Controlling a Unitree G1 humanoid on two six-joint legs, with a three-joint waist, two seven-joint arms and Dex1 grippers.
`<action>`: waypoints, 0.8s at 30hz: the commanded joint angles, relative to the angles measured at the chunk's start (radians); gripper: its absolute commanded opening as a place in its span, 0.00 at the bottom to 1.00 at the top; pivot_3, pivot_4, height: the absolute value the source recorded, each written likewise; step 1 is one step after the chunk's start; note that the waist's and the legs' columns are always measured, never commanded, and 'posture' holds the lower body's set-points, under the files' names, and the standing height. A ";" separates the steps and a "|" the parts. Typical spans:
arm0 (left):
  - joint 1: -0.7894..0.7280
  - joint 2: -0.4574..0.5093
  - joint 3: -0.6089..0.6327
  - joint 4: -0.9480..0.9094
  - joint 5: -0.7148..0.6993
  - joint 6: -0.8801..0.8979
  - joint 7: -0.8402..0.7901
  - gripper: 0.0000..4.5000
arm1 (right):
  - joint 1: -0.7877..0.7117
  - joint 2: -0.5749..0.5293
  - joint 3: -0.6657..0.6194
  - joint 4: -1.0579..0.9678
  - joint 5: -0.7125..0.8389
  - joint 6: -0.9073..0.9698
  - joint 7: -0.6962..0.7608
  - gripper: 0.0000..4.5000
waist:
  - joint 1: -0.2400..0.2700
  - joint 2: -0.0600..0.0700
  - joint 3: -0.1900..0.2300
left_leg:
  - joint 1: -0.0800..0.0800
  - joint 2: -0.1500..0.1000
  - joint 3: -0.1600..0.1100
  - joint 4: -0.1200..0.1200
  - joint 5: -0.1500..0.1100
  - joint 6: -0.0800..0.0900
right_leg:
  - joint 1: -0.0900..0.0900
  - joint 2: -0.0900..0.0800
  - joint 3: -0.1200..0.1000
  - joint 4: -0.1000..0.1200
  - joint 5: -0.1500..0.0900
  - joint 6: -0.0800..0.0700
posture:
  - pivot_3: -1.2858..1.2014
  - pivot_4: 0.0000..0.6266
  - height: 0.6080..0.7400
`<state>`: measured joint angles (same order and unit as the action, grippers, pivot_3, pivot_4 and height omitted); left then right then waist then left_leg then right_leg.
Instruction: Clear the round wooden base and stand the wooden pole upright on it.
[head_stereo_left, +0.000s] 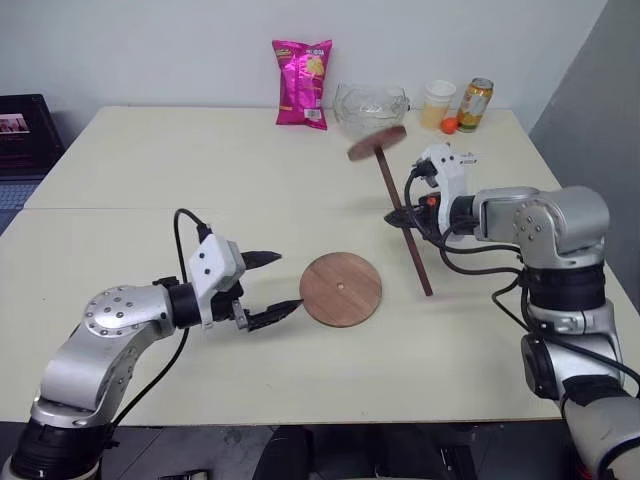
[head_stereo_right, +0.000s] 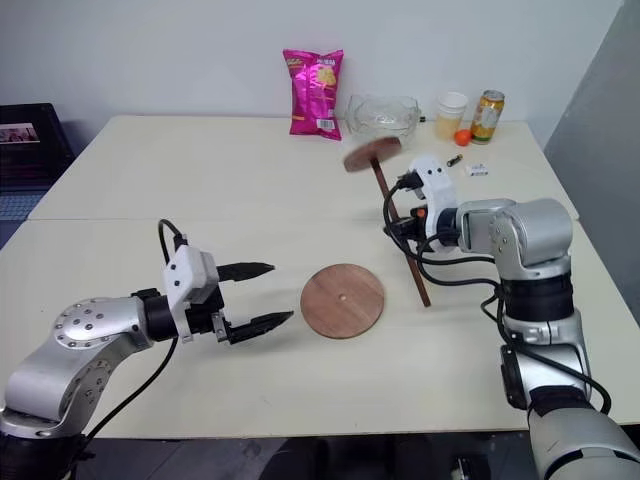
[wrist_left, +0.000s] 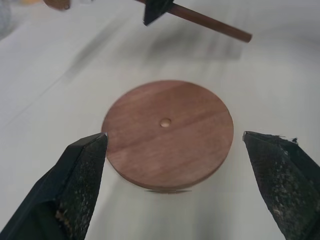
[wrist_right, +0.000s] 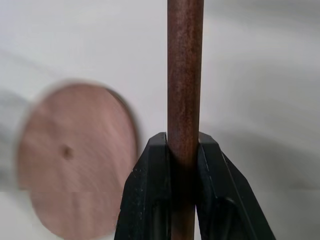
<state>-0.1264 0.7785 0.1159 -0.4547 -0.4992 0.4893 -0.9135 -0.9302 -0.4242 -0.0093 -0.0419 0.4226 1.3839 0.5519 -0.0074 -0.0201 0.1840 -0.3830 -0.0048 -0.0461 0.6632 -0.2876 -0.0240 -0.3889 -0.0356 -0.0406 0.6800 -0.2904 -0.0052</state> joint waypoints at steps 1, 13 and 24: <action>0.060 0.026 0.105 -0.071 -0.065 0.028 -0.001 1.00 | 0.120 0.094 -0.081 -0.192 0.036 -0.362 0.028 0.06 | 0.000 0.000 0.000 | 0.000 0.000 0.001 0.000 0.000 0.000 | 0.000 0.000 0.001 0.000 0.000 0.000 | 0.52 0.24 1.00; 0.207 0.120 0.211 -0.074 -0.101 0.013 -0.114 1.00 | 0.383 0.352 0.105 -0.106 -0.071 -1.209 0.172 0.06 | -0.012 0.000 0.000 | 0.003 0.001 0.000 0.000 0.000 0.000 | 0.001 0.001 0.001 0.001 0.001 0.001 | 0.52 0.24 1.00; 0.202 0.138 0.149 -0.071 -0.049 -0.012 -0.119 1.00 | 0.431 0.361 0.175 0.036 -0.105 -1.366 0.226 0.06 | -0.013 0.000 0.000 | 0.003 0.001 0.000 0.000 0.000 0.000 | 0.001 0.001 0.002 0.001 0.001 0.001 | 0.52 0.24 1.00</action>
<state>0.0824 0.9137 0.2664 -0.5041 -0.5485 0.4940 -1.0331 -0.5094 -0.0608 0.1600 0.0142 0.3074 0.0328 0.7646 -0.0200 -0.0205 0.1837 -0.3803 -0.0039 -0.0457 0.6629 -0.2873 -0.0243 -0.3883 -0.0344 -0.0390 0.6808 -0.2895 -0.0044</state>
